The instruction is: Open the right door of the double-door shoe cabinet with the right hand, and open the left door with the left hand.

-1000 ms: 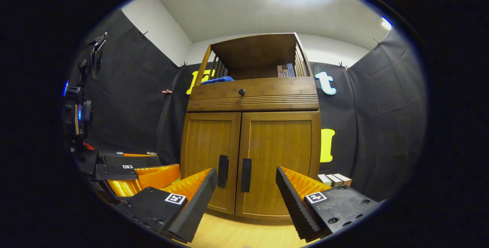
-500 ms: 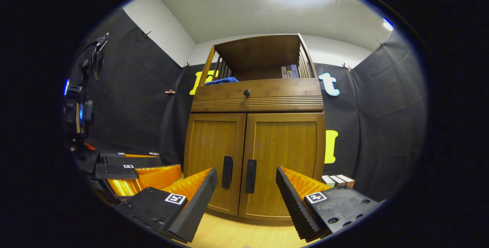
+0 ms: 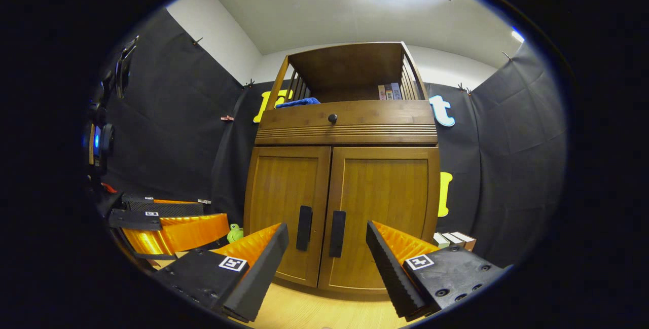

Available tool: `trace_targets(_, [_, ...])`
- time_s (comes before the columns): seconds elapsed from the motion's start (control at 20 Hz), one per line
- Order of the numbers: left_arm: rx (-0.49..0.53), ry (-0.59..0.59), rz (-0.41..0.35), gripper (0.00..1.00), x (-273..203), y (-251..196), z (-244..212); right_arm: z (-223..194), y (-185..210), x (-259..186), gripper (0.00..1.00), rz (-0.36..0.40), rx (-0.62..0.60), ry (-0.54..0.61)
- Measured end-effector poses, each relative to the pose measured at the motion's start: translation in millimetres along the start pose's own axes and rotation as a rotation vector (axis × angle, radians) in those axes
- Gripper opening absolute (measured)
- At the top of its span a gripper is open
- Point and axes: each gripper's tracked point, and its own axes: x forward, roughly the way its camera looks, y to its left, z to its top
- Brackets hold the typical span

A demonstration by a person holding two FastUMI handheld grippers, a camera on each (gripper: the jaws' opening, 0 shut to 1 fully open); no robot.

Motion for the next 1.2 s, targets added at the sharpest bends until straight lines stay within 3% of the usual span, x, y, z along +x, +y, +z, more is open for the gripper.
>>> trace_targets(0.05, [0.002,0.001,0.003,0.91,-1.3,2.8,-1.4,-0.7,0.4,4.1,0.97,-0.001,0.005,0.005])
trace_targets(0.35, [0.019,0.02,0.024,0.91,-7.4,15.3,-3.1,-15.6,12.2,36.4,0.97,0.008,0.021,0.019])
trace_targets(0.4, [0.021,0.024,0.029,0.87,-12.5,20.9,-6.5,-18.9,13.2,42.7,0.96,0.003,0.02,0.021])
trace_targets(0.45, [0.024,0.026,0.032,0.91,-15.3,24.7,-7.6,-22.2,13.8,49.6,0.96,-0.002,0.02,0.023])
trace_targets(0.7, [0.036,0.04,0.051,0.91,-20.6,44.2,-10.8,-36.8,4.2,88.1,0.96,-0.067,-0.003,0.023])
trace_targets(0.75, [0.038,0.04,0.062,0.87,-21.7,50.8,-12.0,-41.7,2.6,96.6,0.96,-0.078,-0.004,0.028])
trace_targets(0.85, [0.039,0.043,0.082,0.92,-22.4,62.0,-11.8,-50.8,-0.9,110.8,0.96,-0.093,0.0,0.04])
trace_targets(1.1, [0.036,0.036,0.134,0.92,-17.7,88.4,-9.0,-79.7,-11.6,143.4,0.8,-0.133,0.013,0.086])
trace_targets(1.2, [0.034,0.044,0.154,0.92,-14.7,97.4,-10.0,-92.4,-16.2,154.4,0.81,-0.146,0.015,0.103])
